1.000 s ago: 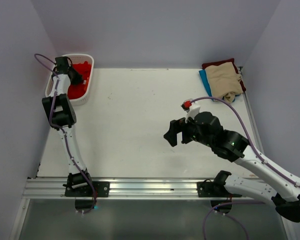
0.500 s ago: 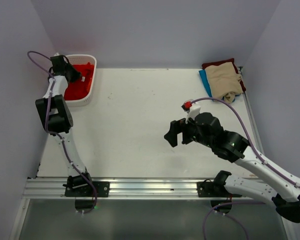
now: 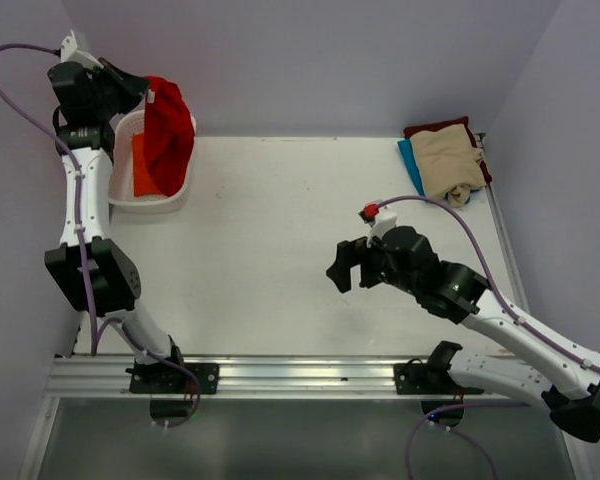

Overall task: Fold and stack the t-shirts
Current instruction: Move the tshirt to the center of the board

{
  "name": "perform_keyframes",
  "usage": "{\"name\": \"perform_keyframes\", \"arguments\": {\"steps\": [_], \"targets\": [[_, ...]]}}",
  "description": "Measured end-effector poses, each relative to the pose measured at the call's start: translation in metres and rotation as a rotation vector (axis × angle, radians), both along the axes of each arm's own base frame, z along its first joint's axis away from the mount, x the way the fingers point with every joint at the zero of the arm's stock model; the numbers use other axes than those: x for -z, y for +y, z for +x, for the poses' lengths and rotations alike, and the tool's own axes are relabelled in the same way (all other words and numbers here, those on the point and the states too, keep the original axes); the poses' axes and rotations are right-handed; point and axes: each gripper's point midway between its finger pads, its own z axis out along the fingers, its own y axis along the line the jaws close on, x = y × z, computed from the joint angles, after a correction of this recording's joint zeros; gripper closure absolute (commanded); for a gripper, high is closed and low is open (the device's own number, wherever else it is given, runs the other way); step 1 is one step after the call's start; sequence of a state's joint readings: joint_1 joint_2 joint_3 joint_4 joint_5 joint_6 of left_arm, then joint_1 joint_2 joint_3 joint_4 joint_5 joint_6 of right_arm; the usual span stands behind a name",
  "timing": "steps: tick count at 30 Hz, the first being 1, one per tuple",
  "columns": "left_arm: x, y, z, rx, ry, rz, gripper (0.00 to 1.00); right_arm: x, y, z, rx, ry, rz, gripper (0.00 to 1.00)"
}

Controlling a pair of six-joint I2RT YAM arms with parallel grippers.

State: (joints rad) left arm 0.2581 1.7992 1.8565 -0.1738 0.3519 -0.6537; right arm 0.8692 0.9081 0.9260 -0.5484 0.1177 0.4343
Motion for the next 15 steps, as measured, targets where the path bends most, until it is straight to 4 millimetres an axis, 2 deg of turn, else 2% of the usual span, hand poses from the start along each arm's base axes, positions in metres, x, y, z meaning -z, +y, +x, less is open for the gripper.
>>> {"name": "perform_keyframes", "arguments": {"steps": [6, 9, 12, 15], "targets": [[-0.041, -0.064, -0.032, 0.276, -0.037, -0.052, 1.0, 0.008, -0.009, 0.009, 0.089, -0.02, 0.009, 0.01], [-0.062, -0.113, -0.055, 0.455, -0.055, -0.073, 1.0, 0.011, -0.017, 0.013, 0.144, -0.04, 0.022, 0.01], [-0.085, -0.167, -0.093, 0.627, -0.092, -0.094, 1.0, 0.01, -0.022, 0.018, 0.191, -0.067, 0.048, 0.01], [-0.115, -0.204, -0.15, 0.76, -0.147, -0.119, 1.0, 0.009, -0.023, 0.025, 0.23, -0.089, 0.068, 0.01]]}}
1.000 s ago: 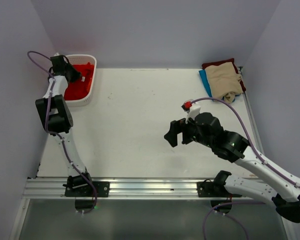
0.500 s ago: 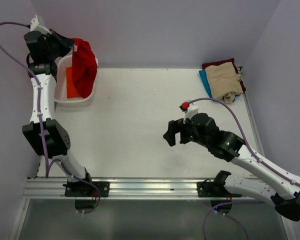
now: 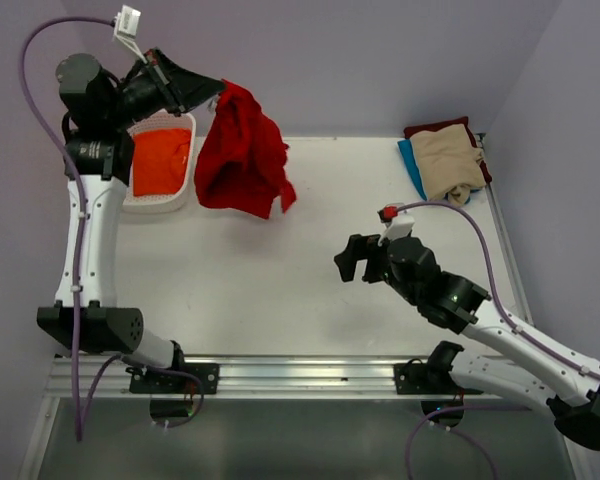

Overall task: Fold and stack the t-shirts
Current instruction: Move the tshirt to the center of the board

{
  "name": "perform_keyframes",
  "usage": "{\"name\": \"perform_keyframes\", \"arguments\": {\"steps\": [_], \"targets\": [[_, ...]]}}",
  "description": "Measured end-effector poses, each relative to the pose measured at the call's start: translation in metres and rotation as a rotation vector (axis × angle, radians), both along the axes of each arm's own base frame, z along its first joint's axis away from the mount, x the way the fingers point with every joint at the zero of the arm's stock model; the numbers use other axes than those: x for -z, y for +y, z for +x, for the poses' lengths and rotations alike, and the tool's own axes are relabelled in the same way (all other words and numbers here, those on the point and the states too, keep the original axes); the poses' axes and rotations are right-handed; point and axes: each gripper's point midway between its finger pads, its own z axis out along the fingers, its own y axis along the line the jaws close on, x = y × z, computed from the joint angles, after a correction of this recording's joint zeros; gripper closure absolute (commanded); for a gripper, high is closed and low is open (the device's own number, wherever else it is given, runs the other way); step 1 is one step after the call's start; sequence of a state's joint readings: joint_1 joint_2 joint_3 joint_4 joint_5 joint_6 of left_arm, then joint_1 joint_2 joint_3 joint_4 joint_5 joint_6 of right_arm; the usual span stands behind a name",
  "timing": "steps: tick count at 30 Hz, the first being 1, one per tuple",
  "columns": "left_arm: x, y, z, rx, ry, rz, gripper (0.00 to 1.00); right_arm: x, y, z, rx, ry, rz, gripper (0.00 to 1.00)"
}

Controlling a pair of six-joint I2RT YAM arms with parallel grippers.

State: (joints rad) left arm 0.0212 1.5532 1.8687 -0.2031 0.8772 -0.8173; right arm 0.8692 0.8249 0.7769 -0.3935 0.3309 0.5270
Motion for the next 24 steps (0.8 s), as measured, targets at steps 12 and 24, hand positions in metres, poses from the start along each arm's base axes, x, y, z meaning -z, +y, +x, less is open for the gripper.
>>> {"name": "perform_keyframes", "arguments": {"steps": [12, 24], "targets": [[-0.095, -0.015, -0.142, 0.111, -0.322, -0.046, 1.0, 0.016, 0.039, 0.027, -0.04, 0.024, -0.04, 0.01], [-0.057, -0.03, -0.123, 0.172, -0.165, -0.08, 1.0, 0.021, 0.06, 0.023, -0.118, 0.037, 0.026, 0.01]]}}
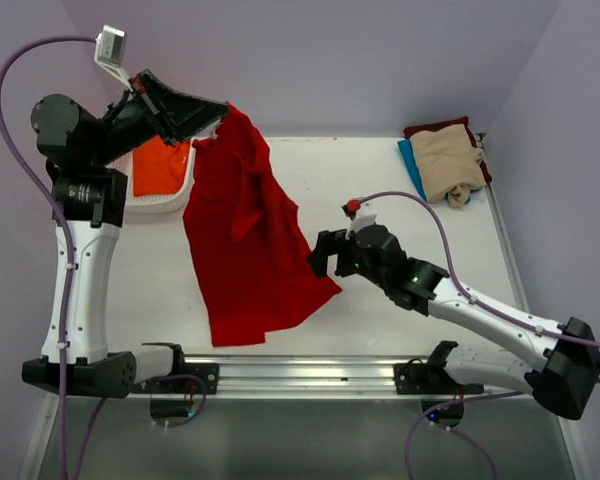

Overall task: Fold and stack the t-shirts
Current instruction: Move the tshirt to the center of the board

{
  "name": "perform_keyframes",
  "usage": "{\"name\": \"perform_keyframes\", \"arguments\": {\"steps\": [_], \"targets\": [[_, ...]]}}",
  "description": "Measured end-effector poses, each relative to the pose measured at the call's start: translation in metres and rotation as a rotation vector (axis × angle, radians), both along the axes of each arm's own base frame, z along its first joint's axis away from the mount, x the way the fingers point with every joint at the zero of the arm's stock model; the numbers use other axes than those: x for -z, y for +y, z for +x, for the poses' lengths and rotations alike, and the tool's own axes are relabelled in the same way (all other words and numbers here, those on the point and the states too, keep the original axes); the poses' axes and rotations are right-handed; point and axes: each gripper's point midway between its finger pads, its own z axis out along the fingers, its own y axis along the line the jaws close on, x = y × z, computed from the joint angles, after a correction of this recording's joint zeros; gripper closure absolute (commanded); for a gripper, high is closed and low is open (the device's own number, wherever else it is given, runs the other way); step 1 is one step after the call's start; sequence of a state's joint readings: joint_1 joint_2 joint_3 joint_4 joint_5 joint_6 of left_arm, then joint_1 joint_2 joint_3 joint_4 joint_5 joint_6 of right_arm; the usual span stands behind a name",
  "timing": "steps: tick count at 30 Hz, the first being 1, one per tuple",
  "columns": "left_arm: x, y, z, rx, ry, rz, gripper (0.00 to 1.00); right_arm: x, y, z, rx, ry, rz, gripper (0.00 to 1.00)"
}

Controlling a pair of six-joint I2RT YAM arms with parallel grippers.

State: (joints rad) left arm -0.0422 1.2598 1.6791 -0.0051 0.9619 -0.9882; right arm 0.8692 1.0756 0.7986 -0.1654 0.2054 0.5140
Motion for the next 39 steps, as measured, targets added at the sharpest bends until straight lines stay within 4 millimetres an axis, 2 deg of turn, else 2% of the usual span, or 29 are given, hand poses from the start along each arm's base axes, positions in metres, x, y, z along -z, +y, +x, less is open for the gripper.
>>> {"name": "perform_keyframes", "arguments": {"steps": [2, 4, 8, 11, 14, 21, 25, 28, 30, 32, 34, 36, 37, 39], "targets": [[-0.001, 0.0, -0.002, 0.001, -0.003, 0.001, 1.0, 0.018, 0.004, 0.001, -0.004, 0.034, -0.019, 0.01], [-0.001, 0.0, -0.004, 0.002, -0.007, 0.001, 1.0, 0.044, 0.005, 0.0, 0.001, 0.086, -0.06, 0.01], [-0.002, 0.0, -0.005, 0.003, -0.009, 0.001, 1.0, 0.122, 0.0, -0.007, 0.019, 0.244, -0.197, 0.01], [-0.001, 0.0, -0.005, 0.002, -0.008, 0.002, 1.0, 0.167, -0.008, -0.018, 0.019, 0.332, -0.271, 0.01], [-0.001, 0.0, -0.005, 0.002, -0.004, 0.003, 1.0, 0.163, 0.007, -0.01, 0.007, 0.3, -0.219, 0.01], [0.005, 0.0, -0.004, -0.001, 0.025, 0.01, 1.0, 0.164, 0.024, 0.011, -0.001, 0.282, -0.193, 0.01], [0.008, 0.0, -0.003, -0.004, 0.033, 0.019, 1.0, 0.162, 0.032, 0.037, 0.009, 0.283, -0.15, 0.01], [0.011, 0.0, -0.003, -0.005, 0.042, 0.024, 1.0, 0.161, 0.029, 0.064, 0.036, 0.283, -0.119, 0.01], [0.012, 0.0, -0.004, -0.006, 0.044, 0.025, 1.0, 0.16, 0.028, 0.074, 0.044, 0.283, -0.115, 0.03], [0.012, 0.0, -0.004, -0.006, 0.045, 0.025, 1.0, 0.16, 0.029, 0.085, 0.043, 0.279, -0.119, 0.07], [0.012, 0.001, -0.005, -0.007, 0.041, 0.027, 1.0, 0.16, 0.036, 0.092, 0.022, 0.28, -0.115, 0.18], [0.012, 0.001, -0.006, -0.008, 0.036, 0.029, 1.0, 0.161, 0.04, 0.091, 0.001, 0.288, -0.106, 0.28], [0.011, 0.001, -0.006, -0.008, 0.035, 0.029, 1.0, 0.161, 0.042, 0.088, -0.014, 0.295, -0.103, 0.36], [0.011, 0.001, -0.007, -0.009, 0.027, 0.032, 1.0, 0.164, 0.047, 0.081, -0.047, 0.318, -0.081, 0.41]]}}
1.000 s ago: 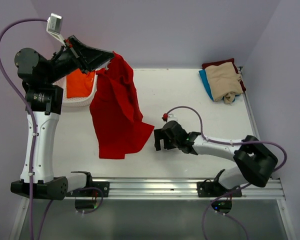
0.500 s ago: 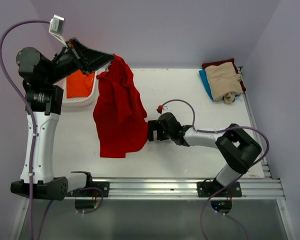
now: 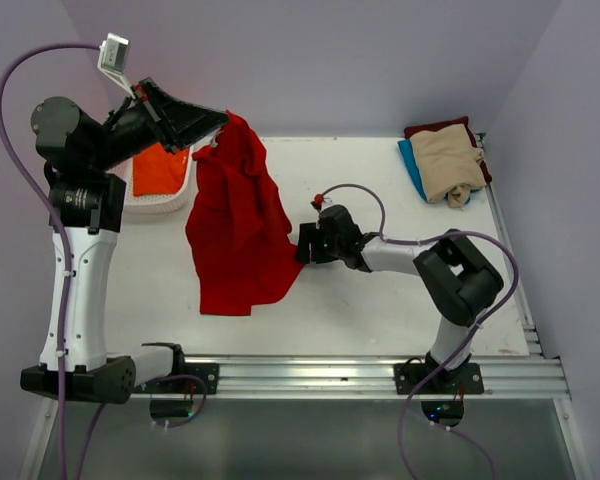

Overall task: Fold and stack the t-shirts
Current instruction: Move the tshirt to the center of the board

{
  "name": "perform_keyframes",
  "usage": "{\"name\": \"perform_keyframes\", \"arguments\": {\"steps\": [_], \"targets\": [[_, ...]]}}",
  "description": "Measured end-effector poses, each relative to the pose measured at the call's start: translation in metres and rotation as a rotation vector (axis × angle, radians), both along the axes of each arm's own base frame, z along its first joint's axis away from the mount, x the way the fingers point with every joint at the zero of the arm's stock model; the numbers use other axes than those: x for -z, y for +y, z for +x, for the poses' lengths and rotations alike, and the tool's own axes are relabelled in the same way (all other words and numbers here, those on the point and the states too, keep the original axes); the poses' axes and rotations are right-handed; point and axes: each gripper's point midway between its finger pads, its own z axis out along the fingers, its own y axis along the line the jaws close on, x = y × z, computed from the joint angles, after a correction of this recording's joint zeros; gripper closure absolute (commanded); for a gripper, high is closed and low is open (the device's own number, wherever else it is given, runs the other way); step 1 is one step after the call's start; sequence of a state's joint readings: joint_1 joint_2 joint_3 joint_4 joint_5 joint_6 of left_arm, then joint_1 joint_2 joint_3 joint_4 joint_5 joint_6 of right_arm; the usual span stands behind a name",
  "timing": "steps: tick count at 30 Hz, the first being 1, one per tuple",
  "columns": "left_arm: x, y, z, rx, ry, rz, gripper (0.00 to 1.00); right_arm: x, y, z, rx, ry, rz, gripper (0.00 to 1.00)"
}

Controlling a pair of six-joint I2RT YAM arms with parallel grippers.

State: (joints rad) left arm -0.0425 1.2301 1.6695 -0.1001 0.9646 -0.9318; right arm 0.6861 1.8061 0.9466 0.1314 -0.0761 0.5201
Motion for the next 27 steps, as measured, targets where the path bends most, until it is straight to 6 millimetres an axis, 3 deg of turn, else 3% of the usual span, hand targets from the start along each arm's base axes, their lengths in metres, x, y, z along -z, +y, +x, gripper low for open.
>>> {"name": "perform_keyframes", "arguments": {"steps": [8, 16, 20, 27], "targets": [[0.003, 0.0, 0.0, 0.0, 0.006, 0.001, 1.0, 0.003, 0.008, -0.011, -0.034, -0.003, 0.092, 0.43], [0.01, 0.0, -0.002, -0.002, 0.031, 0.006, 1.0, 0.005, 0.018, 0.005, 0.0, -0.03, 0.115, 0.51], [0.009, 0.0, -0.005, -0.002, 0.031, 0.007, 1.0, 0.006, 0.011, 0.013, 0.089, -0.042, 0.078, 0.49], [0.009, 0.0, -0.007, -0.002, 0.029, 0.007, 1.0, 0.006, -0.019, 0.025, 0.23, -0.073, -0.03, 0.48]]}}
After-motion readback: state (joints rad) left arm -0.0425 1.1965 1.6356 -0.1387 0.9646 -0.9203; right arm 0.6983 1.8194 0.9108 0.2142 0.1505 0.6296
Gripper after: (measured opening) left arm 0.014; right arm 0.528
